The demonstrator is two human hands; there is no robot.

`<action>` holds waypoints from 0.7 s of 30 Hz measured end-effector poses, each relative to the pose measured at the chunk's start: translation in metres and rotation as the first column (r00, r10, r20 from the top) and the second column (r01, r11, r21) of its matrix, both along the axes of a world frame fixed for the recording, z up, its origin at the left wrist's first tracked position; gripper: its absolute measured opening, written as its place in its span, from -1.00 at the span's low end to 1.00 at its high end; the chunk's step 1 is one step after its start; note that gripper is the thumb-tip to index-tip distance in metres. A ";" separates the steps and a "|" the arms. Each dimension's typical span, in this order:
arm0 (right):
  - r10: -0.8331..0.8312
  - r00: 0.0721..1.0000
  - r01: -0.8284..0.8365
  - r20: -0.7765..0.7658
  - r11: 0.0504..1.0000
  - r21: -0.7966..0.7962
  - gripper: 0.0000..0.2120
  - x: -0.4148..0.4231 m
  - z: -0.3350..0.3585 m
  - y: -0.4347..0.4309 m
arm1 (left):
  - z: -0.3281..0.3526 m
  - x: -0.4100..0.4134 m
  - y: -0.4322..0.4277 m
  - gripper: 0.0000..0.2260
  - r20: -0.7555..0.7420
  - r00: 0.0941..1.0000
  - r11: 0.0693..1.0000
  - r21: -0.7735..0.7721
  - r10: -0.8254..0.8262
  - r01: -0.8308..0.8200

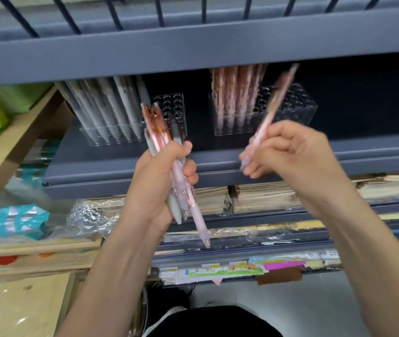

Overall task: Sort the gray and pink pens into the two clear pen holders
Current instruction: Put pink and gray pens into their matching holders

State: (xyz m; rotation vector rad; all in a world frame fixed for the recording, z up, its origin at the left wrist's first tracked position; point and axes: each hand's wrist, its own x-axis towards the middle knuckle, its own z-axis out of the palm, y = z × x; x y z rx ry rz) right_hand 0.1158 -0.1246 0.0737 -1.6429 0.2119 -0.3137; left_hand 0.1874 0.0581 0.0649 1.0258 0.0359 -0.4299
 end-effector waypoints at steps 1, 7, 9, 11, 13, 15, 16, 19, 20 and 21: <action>-0.074 0.997 0.074 0.039 0.997 -0.005 -0.89 0.003 0.001 -0.005 | 0.000 0.000 0.000 -0.81 -0.008 1.000 1.000 0.004 -0.002 0.002; -0.403 0.887 0.446 0.224 0.873 -0.196 -0.88 0.025 0.005 -0.030 | -0.003 -0.002 0.000 -0.92 -0.018 0.999 0.999 0.014 -0.034 0.034; -0.422 0.870 0.488 0.255 0.812 -0.320 -0.91 0.031 0.008 -0.032 | -0.004 -0.003 0.002 -0.92 -0.003 0.999 0.999 -0.018 -0.039 0.039; -0.367 0.884 0.464 0.291 0.766 -0.445 -0.92 0.038 0.012 -0.030 | -0.005 -0.003 0.004 -0.90 0.006 1.000 0.999 -0.030 -0.029 0.029; -0.309 0.914 0.405 0.262 0.668 -0.625 -0.89 0.047 0.017 -0.030 | -0.005 -0.003 0.005 -0.88 0.000 1.000 0.999 -0.033 -0.019 0.019; -0.325 0.923 0.352 0.204 0.504 -0.788 -0.82 0.056 0.026 -0.034 | -0.005 -0.003 0.008 -0.91 -0.005 1.000 1.000 -0.012 -0.010 0.010; -0.336 0.925 0.319 0.176 0.438 -0.840 -0.77 0.060 0.032 -0.036 | -0.004 -0.003 0.009 -0.92 -0.004 1.000 1.000 0.013 -0.009 0.010; -0.297 0.954 0.150 0.044 0.344 -0.927 -0.70 0.070 0.046 -0.041 | -0.002 -0.002 0.013 -0.90 0.020 0.999 0.996 0.089 -0.027 0.025; -0.278 0.961 0.093 -0.004 0.336 -0.937 -0.70 0.072 0.048 -0.040 | -0.002 -0.002 0.014 -0.87 0.022 0.999 0.994 0.101 -0.036 0.034; -0.265 0.963 0.046 -0.048 0.338 -0.940 -0.69 0.073 0.049 -0.039 | -0.001 -0.002 0.016 -0.85 0.016 0.999 0.994 0.105 -0.044 0.042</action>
